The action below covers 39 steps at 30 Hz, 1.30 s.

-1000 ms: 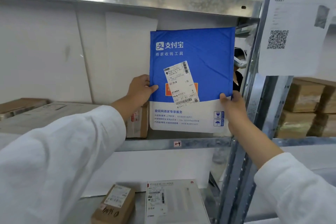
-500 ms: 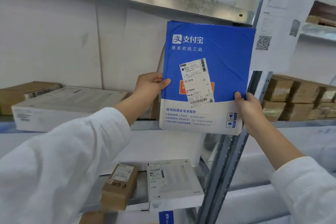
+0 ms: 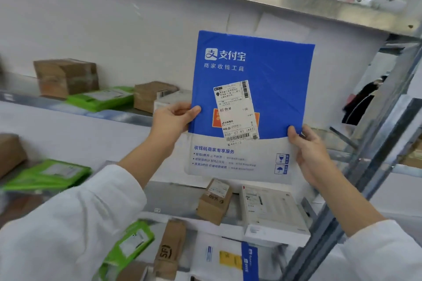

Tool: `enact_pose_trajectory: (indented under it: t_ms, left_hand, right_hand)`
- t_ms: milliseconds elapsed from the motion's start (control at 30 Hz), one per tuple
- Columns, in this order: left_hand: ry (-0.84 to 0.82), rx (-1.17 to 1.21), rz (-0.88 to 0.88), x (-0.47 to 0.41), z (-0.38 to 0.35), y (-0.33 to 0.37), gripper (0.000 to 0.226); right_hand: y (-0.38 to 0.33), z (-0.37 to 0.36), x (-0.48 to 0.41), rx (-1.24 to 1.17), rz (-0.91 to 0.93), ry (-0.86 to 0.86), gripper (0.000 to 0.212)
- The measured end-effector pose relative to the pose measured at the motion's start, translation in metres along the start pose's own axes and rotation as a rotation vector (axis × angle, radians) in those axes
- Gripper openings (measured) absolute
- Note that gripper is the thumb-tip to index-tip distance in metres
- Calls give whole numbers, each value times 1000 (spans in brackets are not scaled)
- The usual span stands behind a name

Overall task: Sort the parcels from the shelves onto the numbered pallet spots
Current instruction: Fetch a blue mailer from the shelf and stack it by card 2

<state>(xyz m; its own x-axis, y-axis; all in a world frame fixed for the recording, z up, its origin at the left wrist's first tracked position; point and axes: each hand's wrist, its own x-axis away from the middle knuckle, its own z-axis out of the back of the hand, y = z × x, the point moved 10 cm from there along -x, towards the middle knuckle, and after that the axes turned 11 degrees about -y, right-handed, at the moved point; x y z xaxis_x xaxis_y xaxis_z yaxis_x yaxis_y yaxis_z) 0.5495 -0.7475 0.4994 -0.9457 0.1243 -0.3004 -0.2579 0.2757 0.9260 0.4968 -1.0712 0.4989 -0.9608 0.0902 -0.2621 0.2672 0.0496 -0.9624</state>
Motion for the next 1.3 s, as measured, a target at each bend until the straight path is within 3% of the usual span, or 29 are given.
enact_pose_trajectory:
  t_ms: [500,700,867,1033,1300]
  left_hand:
    - [684,-150,-128,261,352,109,13]
    - [951,-225,-115,381,453,148,26]
    - [1012,-247,-49,462,516,153,31]
    - [1213,-305,6,534,584,160,26]
    - [1465,-358,17,607,699,200,26]
  right_hand:
    - [76,-433,55,-165,-199,-628,26]
    - [101,-589,114,-158,-313,-813,24]
    - [118,-700,159,-166,-357,-928,17]
    - [155,-815,203,-140,-473,-1082,12]
    - [172,-999,258,-136,-435,-1305,8]
